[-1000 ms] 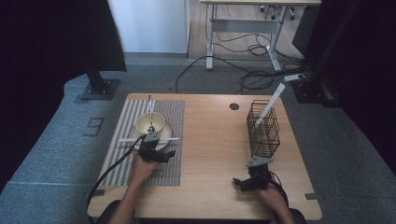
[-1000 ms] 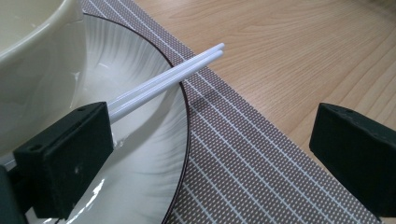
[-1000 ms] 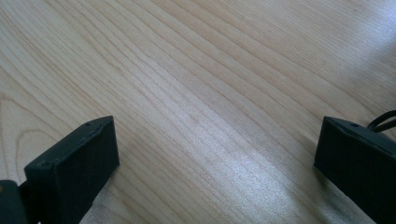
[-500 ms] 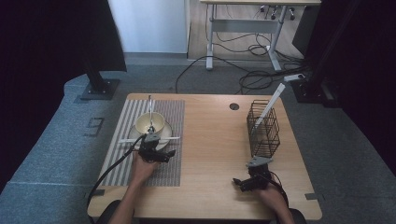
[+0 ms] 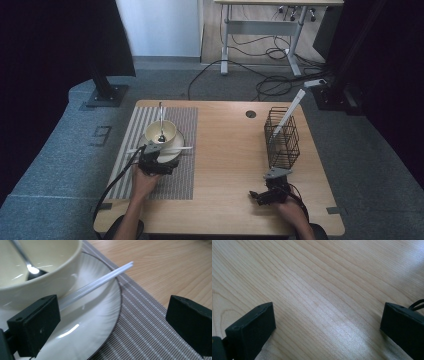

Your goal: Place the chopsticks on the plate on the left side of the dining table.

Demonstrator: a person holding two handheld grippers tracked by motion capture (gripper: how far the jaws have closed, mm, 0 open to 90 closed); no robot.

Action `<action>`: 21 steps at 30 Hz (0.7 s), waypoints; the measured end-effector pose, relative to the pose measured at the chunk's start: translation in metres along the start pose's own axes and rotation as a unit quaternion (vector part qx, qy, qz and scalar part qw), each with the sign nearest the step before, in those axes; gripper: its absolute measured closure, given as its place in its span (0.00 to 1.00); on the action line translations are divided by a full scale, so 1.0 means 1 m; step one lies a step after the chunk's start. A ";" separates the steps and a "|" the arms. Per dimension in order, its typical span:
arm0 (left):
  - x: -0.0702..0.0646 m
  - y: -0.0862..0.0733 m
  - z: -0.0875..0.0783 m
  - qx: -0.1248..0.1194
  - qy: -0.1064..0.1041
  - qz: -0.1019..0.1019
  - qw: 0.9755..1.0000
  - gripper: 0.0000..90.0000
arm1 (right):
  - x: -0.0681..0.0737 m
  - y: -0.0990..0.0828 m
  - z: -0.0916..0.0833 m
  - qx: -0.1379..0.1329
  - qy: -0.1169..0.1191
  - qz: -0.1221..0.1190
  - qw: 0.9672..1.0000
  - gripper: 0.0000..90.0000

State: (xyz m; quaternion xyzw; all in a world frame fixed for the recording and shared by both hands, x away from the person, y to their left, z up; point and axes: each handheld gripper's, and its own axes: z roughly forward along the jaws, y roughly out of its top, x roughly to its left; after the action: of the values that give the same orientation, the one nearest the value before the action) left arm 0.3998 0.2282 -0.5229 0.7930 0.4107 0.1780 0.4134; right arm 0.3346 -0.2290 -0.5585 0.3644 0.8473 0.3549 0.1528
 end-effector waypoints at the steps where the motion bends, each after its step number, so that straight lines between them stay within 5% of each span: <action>1: 0.002 -0.001 -0.002 0.001 0.004 -0.001 1.000 0.00 | 0.000 0.000 0.000 -0.001 0.000 -0.001 1.000 0.00; 13: 0.030 -0.014 -0.029 -0.007 0.063 -0.030 0.998 0.00 | 0.000 0.000 0.000 0.000 0.000 0.000 1.000 0.00; 21: 0.046 -0.022 -0.042 -0.014 0.074 -0.058 0.995 0.00 | 0.000 0.000 0.000 -0.001 0.000 -0.001 1.000 0.00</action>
State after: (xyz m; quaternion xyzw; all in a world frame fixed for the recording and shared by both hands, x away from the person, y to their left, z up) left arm 0.3900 0.2931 -0.5183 0.7466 0.4830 0.2181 0.4023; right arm 0.3347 -0.2290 -0.5586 0.3635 0.8474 0.3553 0.1534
